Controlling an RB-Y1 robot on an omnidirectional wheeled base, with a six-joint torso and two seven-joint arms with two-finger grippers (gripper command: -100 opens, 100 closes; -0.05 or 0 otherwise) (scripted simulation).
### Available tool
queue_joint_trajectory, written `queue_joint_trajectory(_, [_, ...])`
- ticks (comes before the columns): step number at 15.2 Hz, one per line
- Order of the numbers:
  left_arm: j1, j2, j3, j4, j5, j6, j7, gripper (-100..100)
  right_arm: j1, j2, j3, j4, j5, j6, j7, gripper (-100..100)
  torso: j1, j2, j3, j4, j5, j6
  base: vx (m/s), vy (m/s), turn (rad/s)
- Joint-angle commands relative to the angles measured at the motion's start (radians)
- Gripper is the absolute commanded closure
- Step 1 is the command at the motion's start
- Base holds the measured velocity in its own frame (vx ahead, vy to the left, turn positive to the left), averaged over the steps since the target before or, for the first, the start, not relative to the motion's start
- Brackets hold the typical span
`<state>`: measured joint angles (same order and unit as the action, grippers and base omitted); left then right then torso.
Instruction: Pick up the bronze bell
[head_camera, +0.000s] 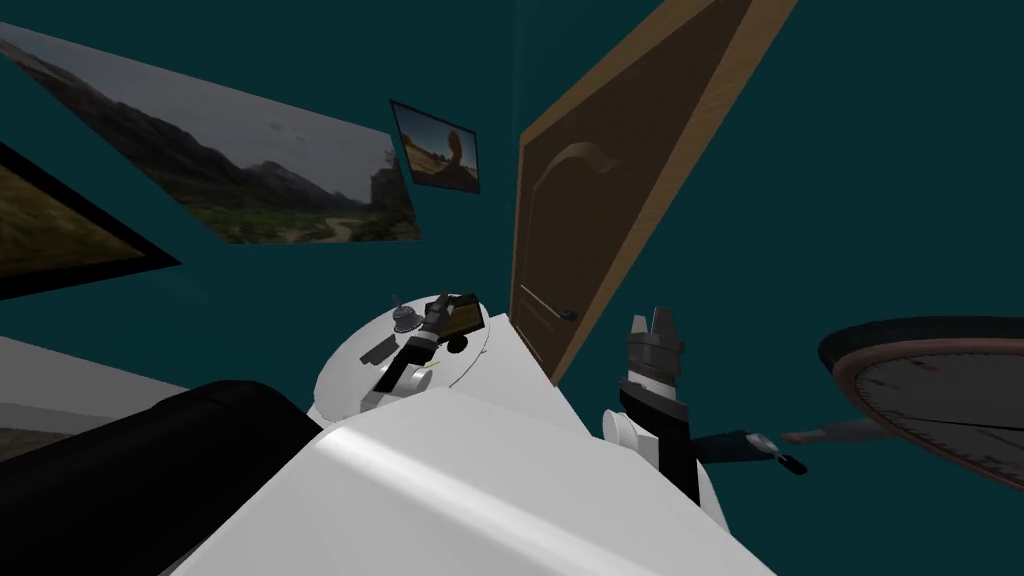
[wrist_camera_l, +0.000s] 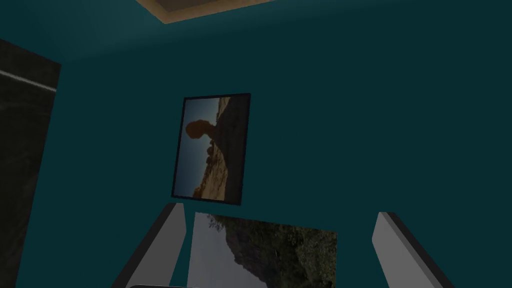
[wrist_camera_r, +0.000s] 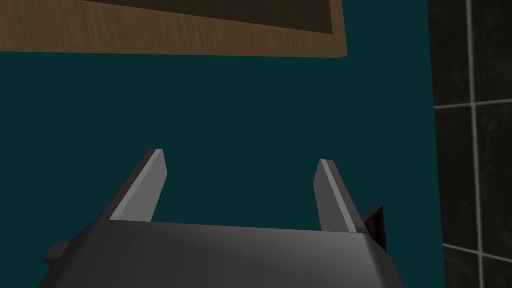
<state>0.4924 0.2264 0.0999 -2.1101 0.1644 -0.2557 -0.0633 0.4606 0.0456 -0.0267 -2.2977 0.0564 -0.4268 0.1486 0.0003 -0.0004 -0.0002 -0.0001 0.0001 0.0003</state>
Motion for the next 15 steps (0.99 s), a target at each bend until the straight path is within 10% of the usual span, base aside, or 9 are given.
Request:
queue_joint_trajectory(1, [-0.008,0.011,0.012,0.003,0.008,0.036,-0.003,-100,0.000,0.000,0.000,0.000,0.000,0.000,0.000,0,0.000,0.000,0.000,0.000,0.000,0.000,0.002,0.001,-0.038])
queue_joint_trajectory(15, [-0.003,0.108,0.135,0.143,0.105,0.315,-0.073,-100,0.000,0.000,0.000,0.000,0.000,0.000,0.000,0,0.000,0.000,0.000,0.000,0.000,0.000,0.005,-0.002,-0.130])
